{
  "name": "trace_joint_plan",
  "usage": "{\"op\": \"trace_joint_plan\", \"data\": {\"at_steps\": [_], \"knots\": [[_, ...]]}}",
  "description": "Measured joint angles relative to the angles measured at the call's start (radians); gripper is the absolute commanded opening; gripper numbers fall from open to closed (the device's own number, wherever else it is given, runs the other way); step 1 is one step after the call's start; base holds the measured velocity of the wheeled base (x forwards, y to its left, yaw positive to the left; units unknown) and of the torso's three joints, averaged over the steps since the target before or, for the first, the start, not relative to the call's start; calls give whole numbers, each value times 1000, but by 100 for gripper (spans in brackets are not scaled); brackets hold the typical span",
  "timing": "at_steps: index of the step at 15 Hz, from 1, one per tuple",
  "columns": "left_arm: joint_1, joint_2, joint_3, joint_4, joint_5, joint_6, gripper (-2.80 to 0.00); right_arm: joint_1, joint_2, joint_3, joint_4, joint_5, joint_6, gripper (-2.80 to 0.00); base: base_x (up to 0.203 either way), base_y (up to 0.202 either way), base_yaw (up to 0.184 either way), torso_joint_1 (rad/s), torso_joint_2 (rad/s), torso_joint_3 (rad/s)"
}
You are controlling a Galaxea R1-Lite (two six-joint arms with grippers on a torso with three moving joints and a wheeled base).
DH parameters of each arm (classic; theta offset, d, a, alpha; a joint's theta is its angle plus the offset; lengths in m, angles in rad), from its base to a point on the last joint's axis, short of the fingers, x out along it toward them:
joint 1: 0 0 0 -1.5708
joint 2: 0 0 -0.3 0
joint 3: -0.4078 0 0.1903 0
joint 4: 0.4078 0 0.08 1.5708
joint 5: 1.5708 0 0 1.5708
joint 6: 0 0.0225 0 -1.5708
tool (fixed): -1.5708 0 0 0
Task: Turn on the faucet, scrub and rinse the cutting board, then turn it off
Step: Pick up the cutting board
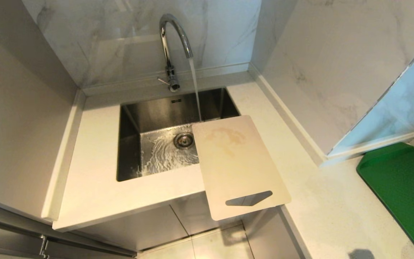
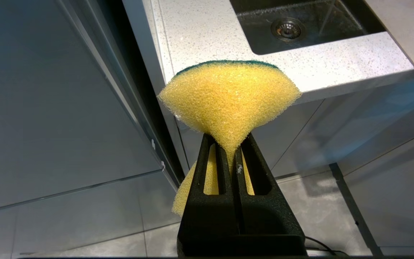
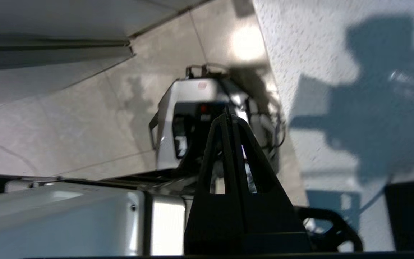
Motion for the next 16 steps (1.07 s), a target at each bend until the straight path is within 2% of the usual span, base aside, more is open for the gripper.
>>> {"op": "trace_joint_plan", "data": {"at_steps": [2,4,6,9,11,13,16], "knots": [[0,0,0,0,0,0,-280,39,98,-79,52,3,134,-280,0,0,0,0,0,0],[0,0,0,0,-1,0,-280,109,204,-162,99,3,312,-280,0,0,0,0,0,0],[0,0,0,0,0,0,-280,189,310,-213,88,-3,521,-280,0,0,0,0,0,0],[0,0,0,0,0,0,-280,257,470,-297,56,-8,831,-280,0,0,0,0,0,0],[0,0,0,0,0,0,-280,280,576,-346,49,-37,984,-280,0,0,0,0,0,0],[0,0,0,0,0,0,-280,291,660,-373,19,-119,1069,-280,0,0,0,0,0,0],[0,0,0,0,-1,0,-280,300,730,-386,0,-139,1079,-280,0,0,0,0,0,0]]}}
